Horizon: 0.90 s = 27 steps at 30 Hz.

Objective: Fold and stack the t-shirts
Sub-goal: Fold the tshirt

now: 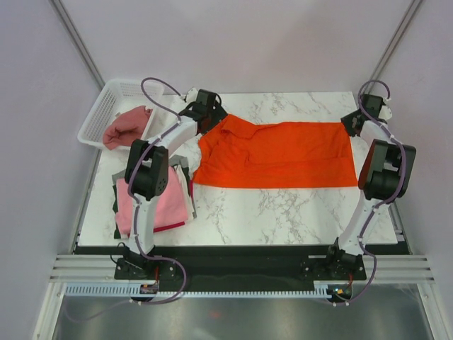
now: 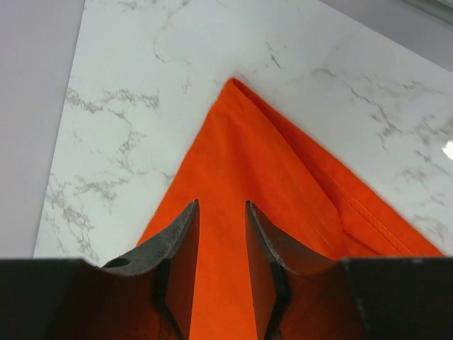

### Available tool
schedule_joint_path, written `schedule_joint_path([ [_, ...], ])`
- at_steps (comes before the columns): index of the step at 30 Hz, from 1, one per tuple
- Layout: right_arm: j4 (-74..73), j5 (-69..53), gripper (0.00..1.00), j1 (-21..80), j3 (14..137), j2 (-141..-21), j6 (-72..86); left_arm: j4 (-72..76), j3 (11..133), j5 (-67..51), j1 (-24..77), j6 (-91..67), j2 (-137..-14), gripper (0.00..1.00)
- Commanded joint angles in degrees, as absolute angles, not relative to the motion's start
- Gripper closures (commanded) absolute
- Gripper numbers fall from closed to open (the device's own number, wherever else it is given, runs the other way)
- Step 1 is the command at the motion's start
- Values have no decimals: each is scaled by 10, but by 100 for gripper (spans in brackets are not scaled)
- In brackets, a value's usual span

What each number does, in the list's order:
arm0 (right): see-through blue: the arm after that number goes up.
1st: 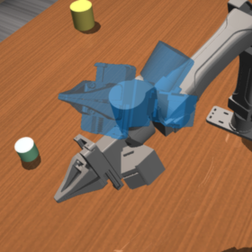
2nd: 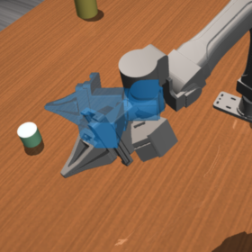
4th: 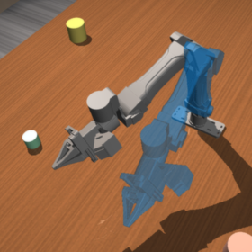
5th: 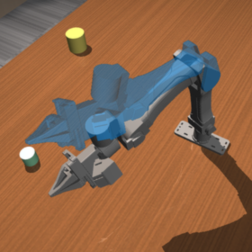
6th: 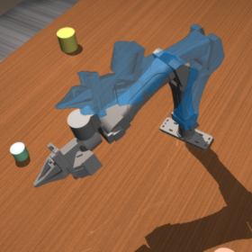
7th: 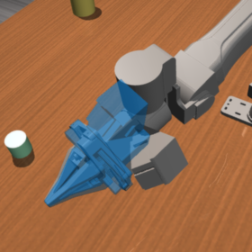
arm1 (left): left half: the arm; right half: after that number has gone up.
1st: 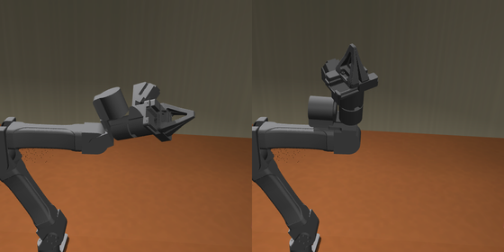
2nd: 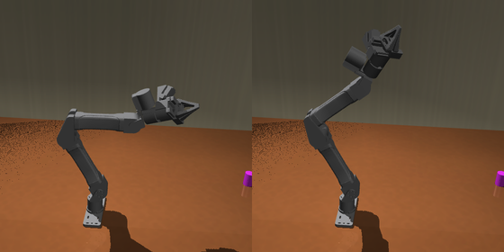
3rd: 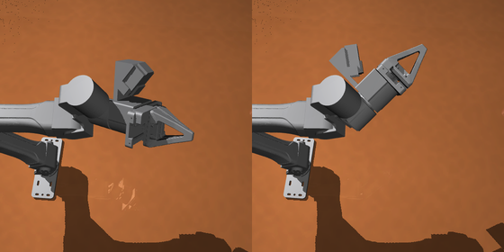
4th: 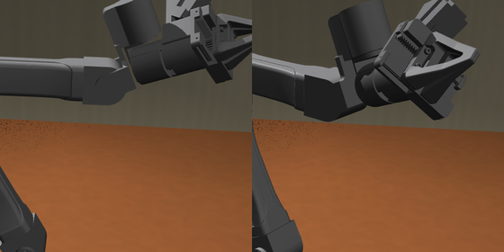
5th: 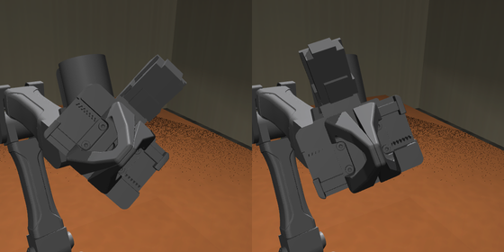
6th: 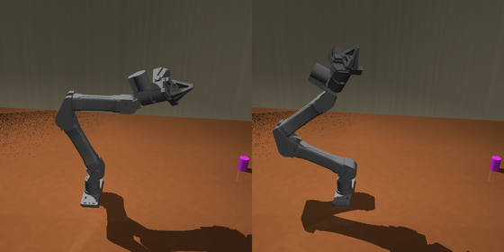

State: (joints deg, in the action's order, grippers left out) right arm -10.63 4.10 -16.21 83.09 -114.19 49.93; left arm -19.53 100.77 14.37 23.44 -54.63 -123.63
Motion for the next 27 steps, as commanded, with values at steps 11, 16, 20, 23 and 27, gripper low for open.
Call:
schedule_joint_path([
  [11,-187,127,48,-152,1112,-1346,415,-168,1123,103,230,-531,-1313,18],
  [16,-193,137,48,-152,1133,-1386,398,-167,1122,92,231,-536,-1315,19],
  [20,-194,141,48,-151,1140,-1406,388,-168,1130,85,230,-525,-1325,22],
  [23,-195,133,52,-151,1149,-1419,389,-177,1140,77,231,-514,-1338,24],
  [27,-194,126,68,-149,1152,-1425,388,-188,1151,74,231,-517,-1353,25],
])
